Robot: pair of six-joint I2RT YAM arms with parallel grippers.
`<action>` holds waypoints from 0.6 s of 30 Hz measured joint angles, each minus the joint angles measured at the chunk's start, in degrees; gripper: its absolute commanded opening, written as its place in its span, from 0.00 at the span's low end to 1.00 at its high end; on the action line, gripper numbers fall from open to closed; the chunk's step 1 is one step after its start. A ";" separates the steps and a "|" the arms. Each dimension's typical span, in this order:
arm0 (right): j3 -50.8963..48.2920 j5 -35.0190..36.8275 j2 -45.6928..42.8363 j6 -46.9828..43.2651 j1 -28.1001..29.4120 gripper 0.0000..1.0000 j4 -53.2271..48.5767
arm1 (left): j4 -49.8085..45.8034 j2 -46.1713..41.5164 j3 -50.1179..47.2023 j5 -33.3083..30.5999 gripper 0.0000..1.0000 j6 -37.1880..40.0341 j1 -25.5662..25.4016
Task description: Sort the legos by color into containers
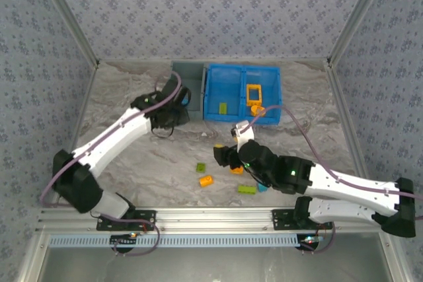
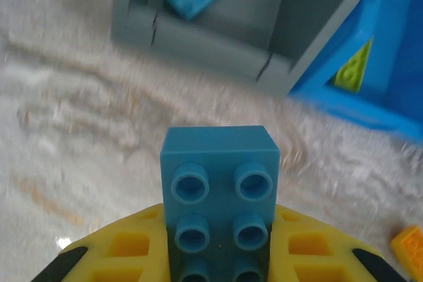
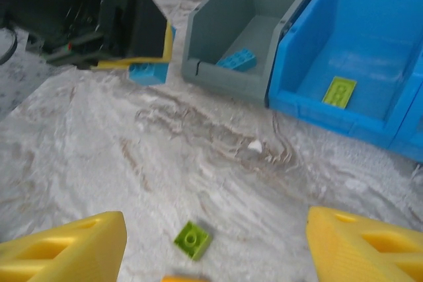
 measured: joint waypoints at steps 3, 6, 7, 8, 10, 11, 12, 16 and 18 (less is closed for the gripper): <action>2.45 0.09 3.45 -0.98 -1.64 0.75 1.92 | -0.33 8.85 8.66 0.85 0.19 5.51 2.82; 4.13 0.04 5.11 -1.64 -2.36 0.75 3.23 | -0.66 17.88 15.39 2.16 0.17 9.38 5.51; 4.33 0.02 5.16 -1.66 -2.38 0.75 3.52 | -0.90 20.72 17.42 2.54 0.17 10.36 6.23; 4.39 0.02 5.16 -1.66 -2.45 0.75 3.67 | -1.22 23.54 19.54 2.99 0.17 11.26 6.88; 4.44 -0.02 5.14 -1.64 -2.51 0.75 3.78 | -1.86 29.00 23.76 3.67 0.17 12.81 8.13; 4.44 -0.02 5.14 -1.62 -2.54 0.75 3.76 | -2.08 31.06 25.31 3.93 0.17 13.40 8.55; 4.42 -0.07 5.09 -1.60 -2.54 0.75 3.76 | -2.34 32.96 26.75 4.35 0.18 13.97 8.90; 3.87 -0.20 4.00 -1.33 -2.64 0.75 3.74 | -2.80 37.31 29.05 6.10 0.33 15.32 9.75; 3.58 -0.20 3.50 -1.01 -2.78 0.75 3.69 | -3.32 37.75 29.05 6.67 0.42 15.76 9.84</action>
